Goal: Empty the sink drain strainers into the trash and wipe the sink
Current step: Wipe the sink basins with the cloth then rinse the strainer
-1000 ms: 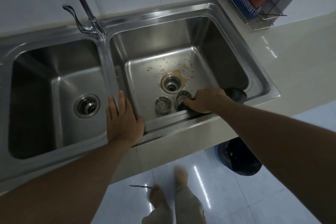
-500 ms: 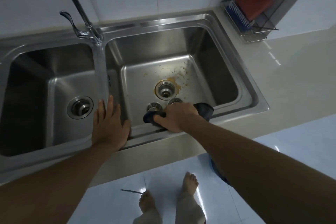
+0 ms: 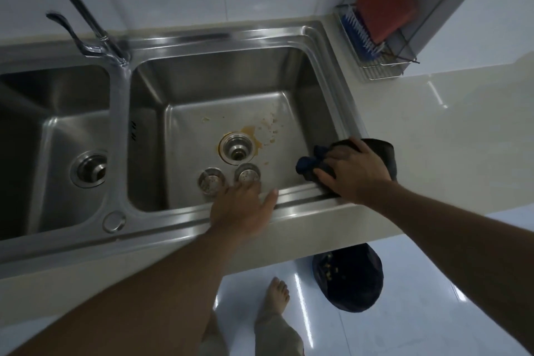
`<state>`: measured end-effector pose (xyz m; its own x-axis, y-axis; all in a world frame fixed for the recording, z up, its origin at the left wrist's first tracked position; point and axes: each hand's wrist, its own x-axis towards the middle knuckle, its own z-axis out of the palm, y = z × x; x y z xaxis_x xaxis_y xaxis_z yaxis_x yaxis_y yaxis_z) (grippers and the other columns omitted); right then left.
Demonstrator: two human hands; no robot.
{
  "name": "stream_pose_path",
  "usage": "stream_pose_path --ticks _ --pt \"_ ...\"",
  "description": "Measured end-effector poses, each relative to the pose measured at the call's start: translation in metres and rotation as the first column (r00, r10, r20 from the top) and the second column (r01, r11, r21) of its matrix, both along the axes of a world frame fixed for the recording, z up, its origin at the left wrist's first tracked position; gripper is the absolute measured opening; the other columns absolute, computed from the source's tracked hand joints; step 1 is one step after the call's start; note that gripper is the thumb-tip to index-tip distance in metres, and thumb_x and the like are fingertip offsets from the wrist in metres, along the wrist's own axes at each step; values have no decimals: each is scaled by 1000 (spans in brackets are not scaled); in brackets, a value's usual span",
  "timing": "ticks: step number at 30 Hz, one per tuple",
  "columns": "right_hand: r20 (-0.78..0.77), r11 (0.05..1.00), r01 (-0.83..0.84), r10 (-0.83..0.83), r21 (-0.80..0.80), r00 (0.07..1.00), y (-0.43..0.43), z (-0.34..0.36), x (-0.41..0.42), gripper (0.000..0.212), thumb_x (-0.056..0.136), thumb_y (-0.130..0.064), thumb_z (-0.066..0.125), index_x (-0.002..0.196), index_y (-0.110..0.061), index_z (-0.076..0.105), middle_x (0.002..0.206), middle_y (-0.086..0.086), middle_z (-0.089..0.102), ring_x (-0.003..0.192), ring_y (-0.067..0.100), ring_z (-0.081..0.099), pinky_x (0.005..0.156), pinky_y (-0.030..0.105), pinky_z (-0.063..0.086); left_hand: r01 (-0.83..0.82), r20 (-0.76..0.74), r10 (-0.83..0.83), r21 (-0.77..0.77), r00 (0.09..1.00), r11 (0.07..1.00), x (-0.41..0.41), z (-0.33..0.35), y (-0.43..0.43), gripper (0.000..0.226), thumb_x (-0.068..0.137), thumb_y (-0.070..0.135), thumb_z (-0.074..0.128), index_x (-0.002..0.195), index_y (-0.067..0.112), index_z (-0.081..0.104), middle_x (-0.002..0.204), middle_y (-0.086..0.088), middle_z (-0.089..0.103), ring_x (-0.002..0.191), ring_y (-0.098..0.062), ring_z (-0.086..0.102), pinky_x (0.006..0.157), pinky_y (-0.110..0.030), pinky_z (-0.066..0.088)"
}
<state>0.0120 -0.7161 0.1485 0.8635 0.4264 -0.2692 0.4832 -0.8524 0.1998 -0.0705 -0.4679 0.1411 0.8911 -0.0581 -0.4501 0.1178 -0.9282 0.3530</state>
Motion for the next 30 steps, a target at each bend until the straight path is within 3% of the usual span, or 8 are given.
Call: stream_pose_path --ticks 2,5,10,13,16,22,27,30 --pt "15 1000 -6 6 4 1000 -7 -2 10 55 99 -55 21 125 -32 63 138 -10 56 137 12 40 121 43 8 40 65 -43 46 997 998 0 -6 -3 63 95 64 19 124 24 58 124 -3 66 112 -25 60 98 -42 47" --pt "26 998 59 -58 -7 998 -5 -3 46 57 103 -50 20 150 -24 38 162 -4 28 151 21 15 122 48 -1 89 98 -96 83 991 993 0 -14 -2 63 98 62 21 138 24 53 141 -1 58 126 -22 55 106 -38 43" --pt "38 966 255 -253 -51 967 22 -17 86 63 106 -44 17 159 -14 5 167 6 -5 153 32 -5 123 49 -2 109 95 -119 105 988 988 2 -19 -2 65 98 60 23 146 23 46 151 0 50 132 -23 51 106 -37 41" --pt "-10 975 100 -104 -199 995 19 -27 74 68 104 -43 31 159 -15 3 167 5 -8 151 37 -12 122 52 -5 127 70 -135 108 988 986 4 -18 1 65 95 64 19 138 26 50 139 2 59 118 -23 61 93 -37 49" --pt "19 977 117 -115 -181 993 19 -22 93 74 103 -39 37 158 -10 -3 166 7 -10 151 37 -12 122 50 -6 130 67 -134 57 989 990 9 -18 4 57 95 67 22 128 32 52 127 7 64 106 -22 65 83 -35 52" --pt "90 956 291 -287 -36 954 39 -17 160 68 105 -34 33 158 -7 -1 166 12 -4 153 30 -1 123 47 1 101 2 -101 -6 995 995 10 -25 7 71 92 75 18 148 36 35 150 13 48 128 -24 54 105 -45 45" --pt "54 981 134 -127 -141 990 38 -29 147 74 99 -32 47 159 -10 9 167 9 2 152 34 3 123 48 2 116 -26 -117 -15 993 993 10 -24 7 72 93 72 19 153 33 30 157 14 39 133 -23 50 110 -44 41" --pt "47 979 191 -187 -79 981 42 -17 174 72 101 -32 42 159 -10 6 167 9 -2 152 33 2 123 48 1 116 -22 -117 -28 993 993 11 -22 7 71 94 71 20 153 33 30 158 15 37 134 -20 49 112 -42 39"
